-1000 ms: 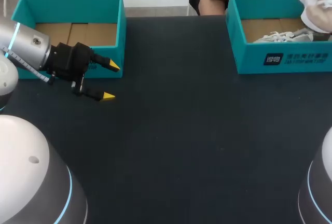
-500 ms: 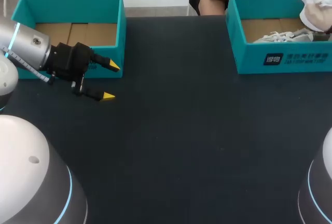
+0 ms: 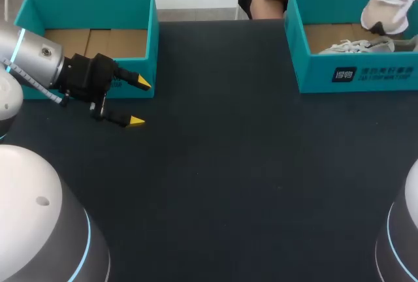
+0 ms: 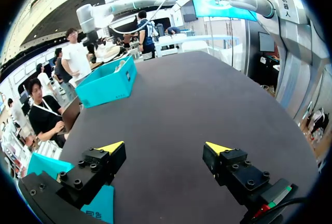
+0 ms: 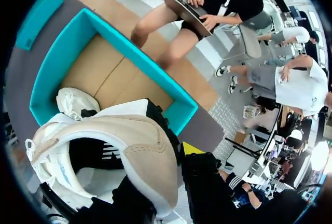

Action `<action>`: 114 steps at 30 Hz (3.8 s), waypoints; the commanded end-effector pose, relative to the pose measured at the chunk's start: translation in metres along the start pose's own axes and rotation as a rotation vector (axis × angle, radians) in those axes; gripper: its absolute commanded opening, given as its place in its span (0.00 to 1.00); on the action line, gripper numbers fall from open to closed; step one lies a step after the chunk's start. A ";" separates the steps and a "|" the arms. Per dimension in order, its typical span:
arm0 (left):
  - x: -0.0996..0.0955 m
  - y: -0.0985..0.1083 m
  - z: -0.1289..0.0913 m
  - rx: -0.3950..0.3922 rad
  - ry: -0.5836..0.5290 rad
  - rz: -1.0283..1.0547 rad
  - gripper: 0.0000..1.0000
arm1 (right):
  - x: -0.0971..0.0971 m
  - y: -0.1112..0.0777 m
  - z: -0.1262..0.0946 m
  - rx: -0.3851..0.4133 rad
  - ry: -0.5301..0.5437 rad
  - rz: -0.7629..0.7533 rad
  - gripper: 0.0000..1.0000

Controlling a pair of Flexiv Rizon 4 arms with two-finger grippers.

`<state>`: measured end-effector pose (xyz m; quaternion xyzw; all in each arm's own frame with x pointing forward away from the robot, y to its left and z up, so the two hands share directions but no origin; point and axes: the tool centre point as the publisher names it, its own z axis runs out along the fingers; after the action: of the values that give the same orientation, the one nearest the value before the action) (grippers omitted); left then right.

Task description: Take the shoe out of the shoebox, open the shoe tongue, remove and reinsert the insole, then place the shoe into the shoebox

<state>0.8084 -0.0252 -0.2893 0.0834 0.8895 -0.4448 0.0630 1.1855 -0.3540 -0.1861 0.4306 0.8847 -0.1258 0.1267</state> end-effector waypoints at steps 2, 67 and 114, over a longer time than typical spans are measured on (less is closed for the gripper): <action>0.000 0.000 0.000 -0.002 0.001 0.000 1.00 | 0.014 -0.022 0.001 0.059 -0.033 0.394 0.00; 0.000 0.000 0.000 -0.002 0.001 0.000 1.00 | 0.042 -0.022 0.069 0.107 0.043 0.946 0.00; 0.000 0.000 0.000 -0.002 0.001 0.000 1.00 | 0.068 0.022 0.176 0.145 0.071 0.971 0.00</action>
<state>0.8084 -0.0252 -0.2893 0.0834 0.8895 -0.4448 0.0630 1.1715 -0.3475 -0.3681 0.8027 0.5772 -0.0945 0.1169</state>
